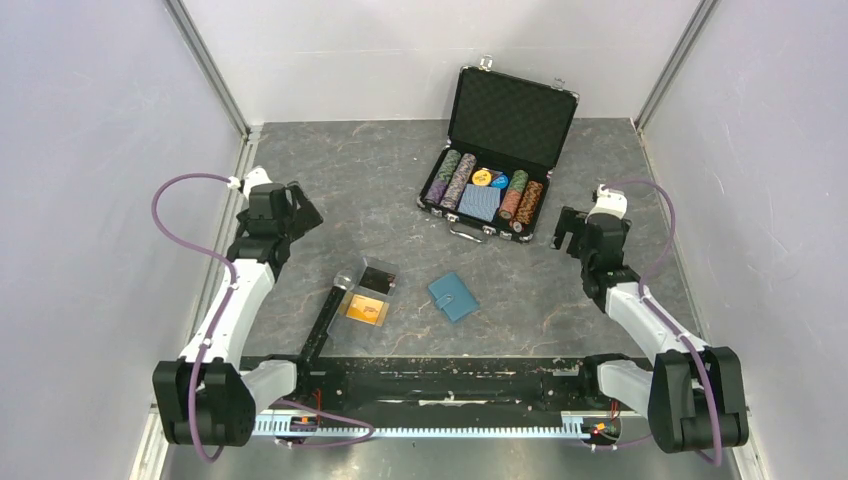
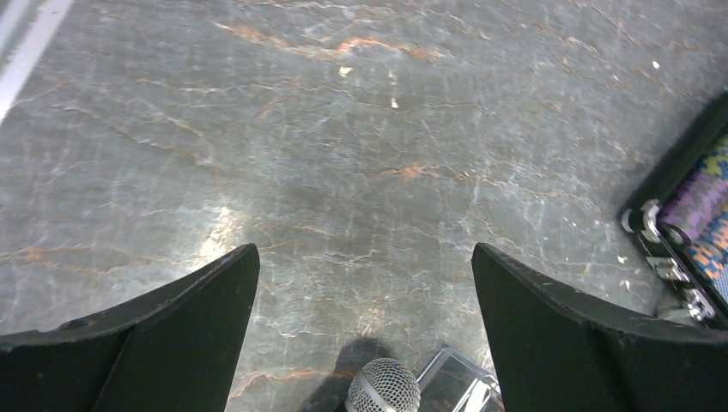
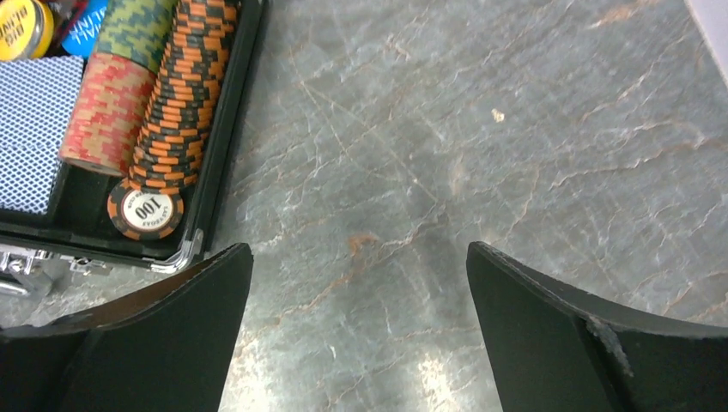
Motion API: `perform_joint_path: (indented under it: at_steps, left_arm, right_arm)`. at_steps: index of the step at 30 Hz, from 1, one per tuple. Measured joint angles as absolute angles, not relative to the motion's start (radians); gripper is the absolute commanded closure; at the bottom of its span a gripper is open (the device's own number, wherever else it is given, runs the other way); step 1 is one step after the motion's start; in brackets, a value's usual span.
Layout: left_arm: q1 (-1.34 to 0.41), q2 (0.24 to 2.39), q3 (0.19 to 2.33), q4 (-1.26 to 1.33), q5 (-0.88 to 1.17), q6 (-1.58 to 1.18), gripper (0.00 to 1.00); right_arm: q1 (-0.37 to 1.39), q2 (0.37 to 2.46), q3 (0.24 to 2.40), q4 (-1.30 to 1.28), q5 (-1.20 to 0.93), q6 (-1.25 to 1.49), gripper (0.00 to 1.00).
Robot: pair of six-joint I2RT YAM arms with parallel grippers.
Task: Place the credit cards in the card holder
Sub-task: Pick up the card holder from the center of the board.
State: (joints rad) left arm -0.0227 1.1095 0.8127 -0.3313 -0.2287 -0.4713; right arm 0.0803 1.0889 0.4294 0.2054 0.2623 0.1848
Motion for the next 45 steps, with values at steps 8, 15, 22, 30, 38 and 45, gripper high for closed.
perform_joint_path:
  at_steps: [8,15,22,30,38,45]
  left_arm:
    - [-0.023,1.106,0.88,-0.397,-0.319,-0.487,0.0]
    - [-0.022,1.131,0.997,-0.465,-0.153,-0.436,0.0]
    - [-0.037,1.259,1.037,-0.508,0.09,-0.443,0.0]
    - [-0.308,1.312,1.014,-0.485,0.217,-0.553,0.0]
    - [-0.574,1.385,0.997,-0.382,0.274,-0.73,0.0]
    - [-0.672,1.444,0.963,-0.352,0.293,-0.83,0.19]
  right_arm:
    - [0.08,1.1,0.535,0.024,0.145,0.238,0.02]
    - [0.08,1.08,0.535,-0.025,0.022,0.252,0.02]
    - [0.08,1.083,0.535,-0.052,-0.162,0.251,0.02]
    - [0.094,1.132,0.535,-0.049,-0.349,0.255,0.02]
    - [0.219,1.227,0.535,-0.023,-0.468,0.298,0.01]
    - [0.326,1.34,0.537,0.052,-0.54,0.374,0.09]
